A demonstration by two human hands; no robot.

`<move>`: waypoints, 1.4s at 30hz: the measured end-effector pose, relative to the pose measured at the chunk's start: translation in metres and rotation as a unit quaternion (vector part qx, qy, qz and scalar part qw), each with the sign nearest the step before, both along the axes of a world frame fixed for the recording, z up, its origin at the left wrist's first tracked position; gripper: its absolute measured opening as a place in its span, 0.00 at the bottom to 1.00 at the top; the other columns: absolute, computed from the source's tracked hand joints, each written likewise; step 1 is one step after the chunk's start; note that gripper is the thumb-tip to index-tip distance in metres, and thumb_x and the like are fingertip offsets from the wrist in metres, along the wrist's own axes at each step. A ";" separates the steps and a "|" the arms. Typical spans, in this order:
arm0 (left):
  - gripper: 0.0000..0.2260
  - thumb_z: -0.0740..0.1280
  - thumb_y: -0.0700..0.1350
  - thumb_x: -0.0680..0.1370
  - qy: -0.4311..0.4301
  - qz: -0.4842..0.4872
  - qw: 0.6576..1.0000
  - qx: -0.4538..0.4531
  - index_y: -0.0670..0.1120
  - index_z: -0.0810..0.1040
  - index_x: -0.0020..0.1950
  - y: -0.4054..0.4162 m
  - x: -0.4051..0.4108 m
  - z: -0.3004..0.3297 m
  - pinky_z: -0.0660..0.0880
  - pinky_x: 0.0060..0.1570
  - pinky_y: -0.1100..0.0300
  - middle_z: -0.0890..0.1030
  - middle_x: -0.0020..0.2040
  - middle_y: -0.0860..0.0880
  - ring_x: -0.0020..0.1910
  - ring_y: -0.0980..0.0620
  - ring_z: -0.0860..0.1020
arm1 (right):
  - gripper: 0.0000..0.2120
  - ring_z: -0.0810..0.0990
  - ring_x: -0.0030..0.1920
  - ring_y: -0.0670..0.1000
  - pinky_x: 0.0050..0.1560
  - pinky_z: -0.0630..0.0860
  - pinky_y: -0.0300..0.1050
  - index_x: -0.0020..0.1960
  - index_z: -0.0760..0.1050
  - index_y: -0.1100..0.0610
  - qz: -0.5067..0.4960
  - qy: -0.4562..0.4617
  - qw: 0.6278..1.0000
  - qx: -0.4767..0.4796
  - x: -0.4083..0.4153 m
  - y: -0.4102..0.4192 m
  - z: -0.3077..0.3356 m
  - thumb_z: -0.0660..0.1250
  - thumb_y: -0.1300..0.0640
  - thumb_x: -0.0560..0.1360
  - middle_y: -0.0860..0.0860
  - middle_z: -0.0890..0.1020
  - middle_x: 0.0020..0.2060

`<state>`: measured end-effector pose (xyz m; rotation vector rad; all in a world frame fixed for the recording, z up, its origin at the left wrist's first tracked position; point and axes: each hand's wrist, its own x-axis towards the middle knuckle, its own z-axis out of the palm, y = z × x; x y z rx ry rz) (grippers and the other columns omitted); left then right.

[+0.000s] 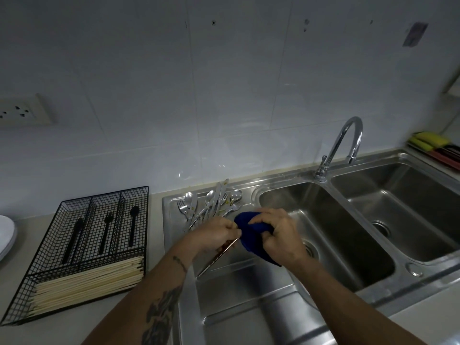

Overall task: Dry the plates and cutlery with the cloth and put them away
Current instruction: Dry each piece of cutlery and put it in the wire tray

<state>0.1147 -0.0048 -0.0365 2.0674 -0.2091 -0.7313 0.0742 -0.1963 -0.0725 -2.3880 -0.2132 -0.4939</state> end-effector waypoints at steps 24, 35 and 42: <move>0.03 0.66 0.40 0.74 -0.176 0.264 0.948 0.040 0.48 0.77 0.45 0.013 0.003 -0.001 0.75 0.36 0.56 0.79 0.40 0.49 0.36 0.50 0.77 | 0.19 0.77 0.47 0.48 0.50 0.73 0.40 0.57 0.81 0.47 -0.100 0.101 0.987 0.069 -0.011 0.046 0.011 0.67 0.63 0.70 0.48 0.79 0.51; 0.13 0.58 0.29 0.74 0.010 0.339 0.933 -0.123 0.46 0.76 0.47 0.017 0.004 0.006 0.83 0.44 0.43 0.79 0.48 0.41 0.43 0.42 0.82 | 0.31 0.75 0.59 0.56 0.55 0.78 0.52 0.65 0.76 0.54 -0.010 0.042 0.988 -0.151 -0.016 0.060 -0.026 0.73 0.64 0.62 0.53 0.76 0.64; 0.16 0.55 0.26 0.74 0.065 0.359 0.916 -0.168 0.42 0.77 0.48 0.017 0.001 -0.002 0.83 0.47 0.47 0.81 0.47 0.39 0.40 0.42 0.84 | 0.32 0.77 0.55 0.60 0.53 0.78 0.53 0.61 0.79 0.56 -0.106 0.037 0.981 -0.159 -0.011 0.029 -0.025 0.70 0.68 0.58 0.55 0.79 0.60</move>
